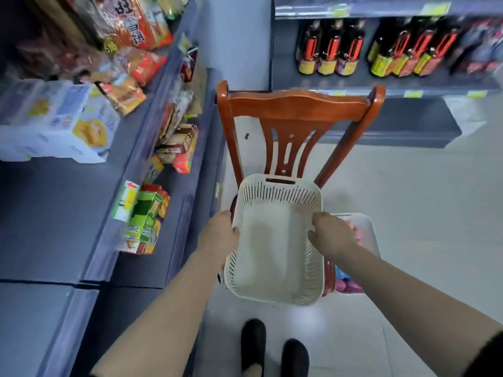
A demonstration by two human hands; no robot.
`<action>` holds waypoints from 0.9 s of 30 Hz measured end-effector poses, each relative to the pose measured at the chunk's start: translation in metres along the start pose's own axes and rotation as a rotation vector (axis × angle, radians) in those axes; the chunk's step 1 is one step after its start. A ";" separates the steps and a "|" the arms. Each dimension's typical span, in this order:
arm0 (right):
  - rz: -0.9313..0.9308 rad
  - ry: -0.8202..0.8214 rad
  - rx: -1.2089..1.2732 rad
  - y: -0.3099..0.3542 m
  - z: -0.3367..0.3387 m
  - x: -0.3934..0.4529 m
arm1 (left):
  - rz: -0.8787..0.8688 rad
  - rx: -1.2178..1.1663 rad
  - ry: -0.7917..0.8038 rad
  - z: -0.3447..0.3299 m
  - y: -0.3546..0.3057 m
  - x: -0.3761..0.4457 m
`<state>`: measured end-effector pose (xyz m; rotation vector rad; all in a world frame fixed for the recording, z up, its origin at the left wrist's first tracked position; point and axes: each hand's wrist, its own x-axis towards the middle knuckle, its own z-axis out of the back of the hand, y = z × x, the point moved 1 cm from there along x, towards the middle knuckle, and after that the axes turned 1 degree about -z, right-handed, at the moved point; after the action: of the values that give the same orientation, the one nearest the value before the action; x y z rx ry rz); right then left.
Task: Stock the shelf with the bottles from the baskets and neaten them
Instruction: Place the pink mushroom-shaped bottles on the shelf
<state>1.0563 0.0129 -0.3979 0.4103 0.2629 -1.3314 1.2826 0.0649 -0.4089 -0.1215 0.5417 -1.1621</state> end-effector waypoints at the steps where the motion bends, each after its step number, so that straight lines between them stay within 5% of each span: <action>1: -0.032 0.021 -0.001 -0.005 -0.012 0.011 | 0.019 -0.003 0.026 -0.012 0.003 0.013; 7: -0.297 0.053 0.132 -0.030 -0.079 0.058 | 0.052 0.038 0.180 -0.083 0.020 0.071; 17: -0.414 0.178 0.190 -0.047 -0.114 0.077 | 0.218 -0.051 0.142 -0.113 0.032 0.095; 27: -0.527 0.067 0.323 -0.144 -0.058 0.045 | 0.090 -0.145 0.134 -0.088 -0.078 0.059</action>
<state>0.9291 -0.0280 -0.4887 0.6903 0.2188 -1.8899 1.1926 -0.0035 -0.4771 -0.1425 0.7433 -1.0479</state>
